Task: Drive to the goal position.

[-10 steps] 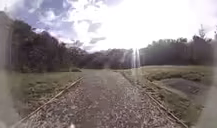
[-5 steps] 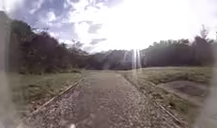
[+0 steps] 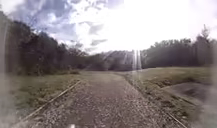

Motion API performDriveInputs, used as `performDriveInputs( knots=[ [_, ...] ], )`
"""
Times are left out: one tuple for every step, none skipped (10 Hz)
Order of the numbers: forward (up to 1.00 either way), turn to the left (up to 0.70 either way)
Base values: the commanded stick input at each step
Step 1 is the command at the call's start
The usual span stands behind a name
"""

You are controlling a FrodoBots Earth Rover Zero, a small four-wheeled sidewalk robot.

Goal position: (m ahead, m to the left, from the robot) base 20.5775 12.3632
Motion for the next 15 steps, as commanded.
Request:
performDriveInputs(
  knots=[
    [0.7, 0.0],
    [0.7, 0.0],
    [0.7, 0.0],
    [0.7, 0.0],
    [0.7, 0.0],
    [0.7, 0.0],
    [0.7, 0.0],
    [0.7, 0.0],
    [0.7, 0.0],
    [0.7, 0.0],
    [0.7, 0.0],
    [0.7, 0.0],
    [0.7, 0.0],
    [0.7, 0.0],
    [0.7, 0.0]
  ],
)
